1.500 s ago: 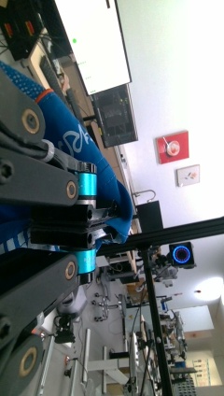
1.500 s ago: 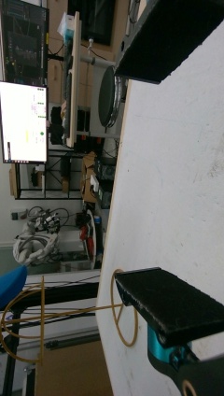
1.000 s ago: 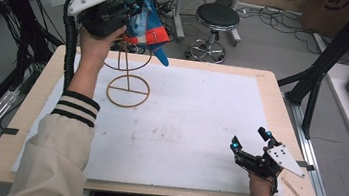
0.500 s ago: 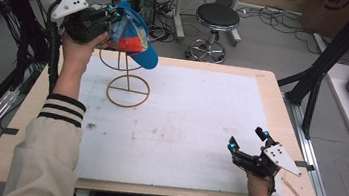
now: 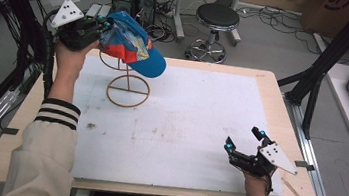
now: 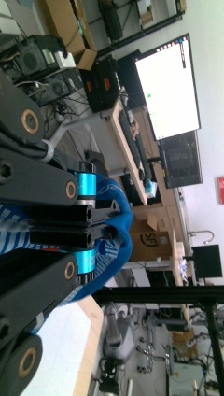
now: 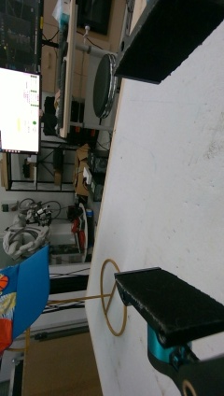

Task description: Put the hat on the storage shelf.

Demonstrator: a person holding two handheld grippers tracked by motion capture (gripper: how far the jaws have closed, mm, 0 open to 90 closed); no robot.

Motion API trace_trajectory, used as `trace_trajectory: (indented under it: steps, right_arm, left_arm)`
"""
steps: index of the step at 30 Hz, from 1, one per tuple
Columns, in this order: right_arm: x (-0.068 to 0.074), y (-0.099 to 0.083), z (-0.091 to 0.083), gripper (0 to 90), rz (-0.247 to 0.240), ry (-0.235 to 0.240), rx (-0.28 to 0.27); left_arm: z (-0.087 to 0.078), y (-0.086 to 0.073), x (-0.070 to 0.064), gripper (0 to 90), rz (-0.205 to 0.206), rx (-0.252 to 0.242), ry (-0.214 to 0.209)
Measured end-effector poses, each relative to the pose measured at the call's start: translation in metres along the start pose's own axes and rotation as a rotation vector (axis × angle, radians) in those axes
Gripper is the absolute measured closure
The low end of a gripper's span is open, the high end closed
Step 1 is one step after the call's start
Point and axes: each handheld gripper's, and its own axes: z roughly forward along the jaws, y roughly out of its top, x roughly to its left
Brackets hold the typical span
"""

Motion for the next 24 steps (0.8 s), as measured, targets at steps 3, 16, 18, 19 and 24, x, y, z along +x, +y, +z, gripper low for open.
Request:
trace_trajectory:
  steps: [3, 16, 18, 19, 24]
  right_arm:
    - [0.000, 0.001, -0.001, 3.4, 0.002, 0.000, 0.000]
    - [0.001, -0.001, 0.001, 3.4, 0.003, -0.001, 0.007]
    - [0.001, -0.001, 0.001, 3.4, -0.004, -0.001, 0.003]
    - [0.001, -0.001, 0.001, 3.4, -0.002, 0.000, 0.005]
    - [0.003, -0.001, 0.002, 3.4, -0.003, 0.005, 0.008]
  left_arm:
    - [0.001, -0.005, 0.000, 88.5, -0.008, 0.008, 0.015]
    - [-0.011, -0.025, 0.010, 59.8, -0.085, 0.046, 0.158]
    - [-0.015, -0.027, 0.012, 54.0, -0.103, 0.039, 0.176]
    - [-0.017, -0.028, 0.013, 51.6, -0.107, 0.033, 0.176]
    - [-0.025, -0.028, 0.018, 34.5, -0.141, 0.010, 0.195]
